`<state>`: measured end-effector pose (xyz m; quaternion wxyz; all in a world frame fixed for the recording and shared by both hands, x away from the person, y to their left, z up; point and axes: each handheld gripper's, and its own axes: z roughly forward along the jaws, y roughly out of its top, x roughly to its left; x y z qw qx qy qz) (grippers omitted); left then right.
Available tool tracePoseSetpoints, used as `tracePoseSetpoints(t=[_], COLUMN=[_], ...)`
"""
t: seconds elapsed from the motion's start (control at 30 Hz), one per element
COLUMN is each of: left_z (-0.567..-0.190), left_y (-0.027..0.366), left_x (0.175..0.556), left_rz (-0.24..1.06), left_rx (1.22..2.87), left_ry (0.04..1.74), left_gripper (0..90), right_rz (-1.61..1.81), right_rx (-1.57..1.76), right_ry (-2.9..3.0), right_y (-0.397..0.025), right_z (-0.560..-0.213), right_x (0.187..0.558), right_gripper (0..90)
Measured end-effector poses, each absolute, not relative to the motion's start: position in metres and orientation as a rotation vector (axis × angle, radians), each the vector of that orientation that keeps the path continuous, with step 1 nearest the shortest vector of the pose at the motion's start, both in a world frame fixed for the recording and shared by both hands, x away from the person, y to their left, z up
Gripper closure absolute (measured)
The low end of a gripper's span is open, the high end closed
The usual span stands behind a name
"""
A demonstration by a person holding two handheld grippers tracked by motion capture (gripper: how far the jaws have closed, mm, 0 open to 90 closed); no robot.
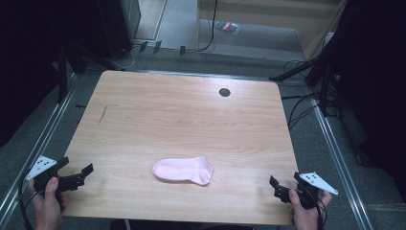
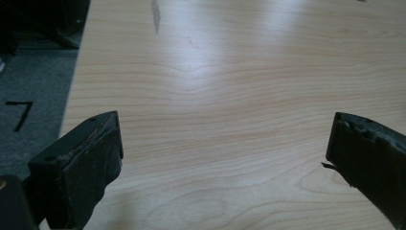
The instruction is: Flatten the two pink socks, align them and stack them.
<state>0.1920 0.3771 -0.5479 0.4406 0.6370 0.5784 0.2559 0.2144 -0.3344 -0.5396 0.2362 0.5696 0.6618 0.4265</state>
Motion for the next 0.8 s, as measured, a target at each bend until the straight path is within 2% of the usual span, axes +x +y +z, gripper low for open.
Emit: tracePoseSetpoints(t=[0.43, 0.8], left_z=[-0.551, -0.553], left_y=[0.401, 0.397], left_x=[0.186, 0.187], left_rz=[0.667, 0.686], left_rx=[1.547, 1.576], left_ry=[1.461, 1.444], left_gripper=[0.0, 0.0], right_rz=[1.204, 1.235], right_rx=[1.612, 1.627], right_ry=[1.750, 1.729], right_y=[-0.379, -0.379], right_z=[-0.550, -0.552], right_x=[0.198, 0.196], right_gripper=[0.0, 0.0])
